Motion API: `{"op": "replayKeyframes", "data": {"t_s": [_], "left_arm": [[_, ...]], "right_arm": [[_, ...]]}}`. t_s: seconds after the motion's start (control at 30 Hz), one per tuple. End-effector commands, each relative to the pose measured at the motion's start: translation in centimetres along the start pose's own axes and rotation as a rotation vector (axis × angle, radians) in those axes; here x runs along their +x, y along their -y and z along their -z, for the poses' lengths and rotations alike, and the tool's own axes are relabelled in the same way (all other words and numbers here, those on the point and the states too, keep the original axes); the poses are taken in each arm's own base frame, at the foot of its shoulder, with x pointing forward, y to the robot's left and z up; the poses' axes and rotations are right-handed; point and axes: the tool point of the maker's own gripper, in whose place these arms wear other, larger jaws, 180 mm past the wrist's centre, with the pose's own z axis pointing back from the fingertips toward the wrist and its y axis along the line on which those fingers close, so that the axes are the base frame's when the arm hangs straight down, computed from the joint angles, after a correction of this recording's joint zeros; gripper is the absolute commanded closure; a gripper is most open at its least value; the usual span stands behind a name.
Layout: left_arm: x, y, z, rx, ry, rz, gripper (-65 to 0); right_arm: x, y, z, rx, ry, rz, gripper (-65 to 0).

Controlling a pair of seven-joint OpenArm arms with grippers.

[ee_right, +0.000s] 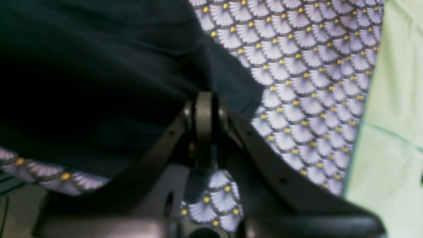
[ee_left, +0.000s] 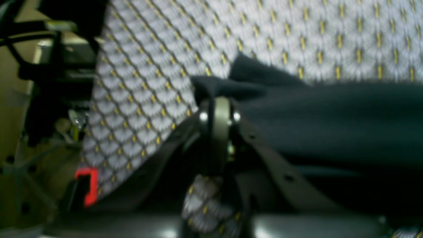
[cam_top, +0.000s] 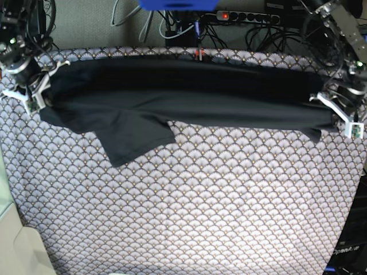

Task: Fold the T-shirt properly
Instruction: 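Drag the folded band further toward the arms with both grippers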

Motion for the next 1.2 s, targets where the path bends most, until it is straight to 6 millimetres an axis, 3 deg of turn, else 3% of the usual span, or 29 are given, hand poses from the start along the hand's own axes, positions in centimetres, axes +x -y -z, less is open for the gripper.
{"op": "replayKeyframes", "data": {"t_s": [0.0,0.2,0.37,0.6,0.77,1.03,1.1,1.17], "left_arm": [[1.0,-1.1,-0.4,0.024,0.026,0.022,0.0],[-0.1,-1.2,-0.6,0.013,-0.002,0.042,0.0],[-1.5,-1.2,-0.7,0.013,-0.065,0.130,0.0],[-5.0,-1.9,-0.1,0.067,-0.205,0.172,0.0],[-7.7,-1.8,0.6,0.061,-0.288,0.168,0.0],[-8.1,-1.3,0.7,0.050,-0.295,0.155,0.0],[-8.1,-1.1,0.8,0.046,-0.294,0.150,-3.7],[-7.7,-1.1,0.9,0.048,-0.284,0.148,-11.4]], "right_arm": [[0.4,0.3,-0.6,-0.012,0.029,-0.003,0.0],[-0.7,-1.4,-1.1,0.014,0.040,0.040,0.0],[-1.3,-1.7,-1.3,0.021,0.023,0.045,0.0],[-4.0,-0.8,-1.2,0.000,0.007,0.111,0.0],[-6.7,-2.0,-1.3,0.031,-0.023,0.162,0.0],[-6.8,-2.6,-1.2,0.028,-0.019,0.191,0.0],[-6.8,-2.5,-1.2,0.026,-0.018,0.191,0.0],[-6.2,-2.2,-0.8,0.019,-0.003,0.191,0.0]]}}
